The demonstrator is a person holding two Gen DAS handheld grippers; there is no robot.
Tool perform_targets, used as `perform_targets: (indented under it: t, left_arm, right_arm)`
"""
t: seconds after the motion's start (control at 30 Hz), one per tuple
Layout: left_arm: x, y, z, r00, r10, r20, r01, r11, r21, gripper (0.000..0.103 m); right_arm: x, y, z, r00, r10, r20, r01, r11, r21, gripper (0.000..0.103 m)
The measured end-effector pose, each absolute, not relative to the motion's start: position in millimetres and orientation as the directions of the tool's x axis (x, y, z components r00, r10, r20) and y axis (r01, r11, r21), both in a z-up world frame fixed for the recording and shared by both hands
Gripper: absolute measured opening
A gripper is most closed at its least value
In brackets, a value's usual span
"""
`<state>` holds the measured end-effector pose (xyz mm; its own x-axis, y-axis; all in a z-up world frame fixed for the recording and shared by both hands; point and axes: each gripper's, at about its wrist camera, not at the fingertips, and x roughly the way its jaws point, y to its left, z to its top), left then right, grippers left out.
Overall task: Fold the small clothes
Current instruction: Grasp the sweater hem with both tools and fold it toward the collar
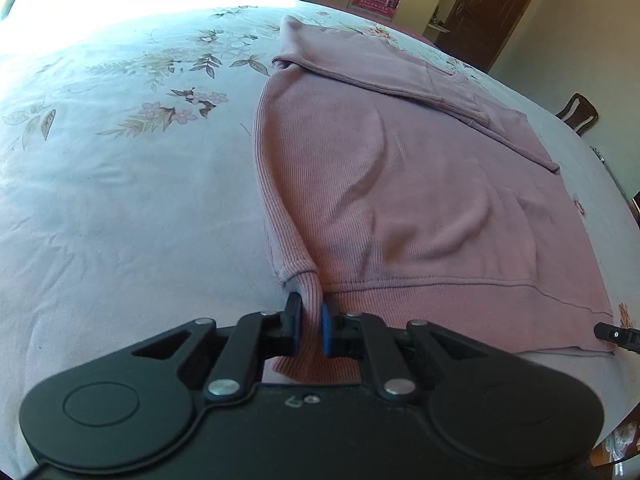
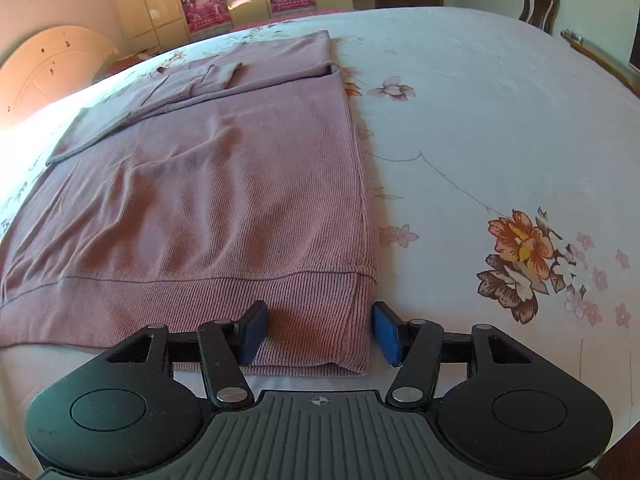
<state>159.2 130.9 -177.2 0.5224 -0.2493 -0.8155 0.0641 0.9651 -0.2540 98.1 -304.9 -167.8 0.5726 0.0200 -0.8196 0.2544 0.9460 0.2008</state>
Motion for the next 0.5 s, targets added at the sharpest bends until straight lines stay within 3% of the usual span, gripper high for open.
perform_targets:
  t: [0.03, 0.07, 0.1, 0.13, 0.5]
  left_arm:
    - [163, 133, -176, 0.513, -0.272, -0.814, 0.059, 0.957, -0.283, 0.007]
    - [165, 134, -175, 0.511, -0.289, -0.81, 0.059, 0.951, -0.303, 0.006]
    - [167, 135, -173, 0.514, -0.302, -0.803, 0.061, 0.946, -0.317, 0.006]
    - [168, 134, -169, 0.527, -0.315, -0.79, 0.067, 0.941, -0.331, 0.006]
    - [249, 113, -101, 0.706, -0.366, -0.606, 0.116, 0.904, -0.412, 0.005]
  right_arm:
    - [100, -306, -167, 0.566, 0.036, -0.823, 0.254, 0.943, 0.216, 0.045]
    - [102, -306, -165, 0.562, 0.05, -0.825, 0.246, 0.943, 0.225, 0.035]
    - [103, -306, -164, 0.56, 0.07, -0.826, 0.232, 0.944, 0.237, 0.019]
    - [105, -307, -162, 0.556, 0.103, -0.825, 0.216, 0.94, 0.263, 0.011]
    - [175, -328, -102, 0.734, 0.164, -0.659, 0.153, 0.905, 0.396, 0.01]
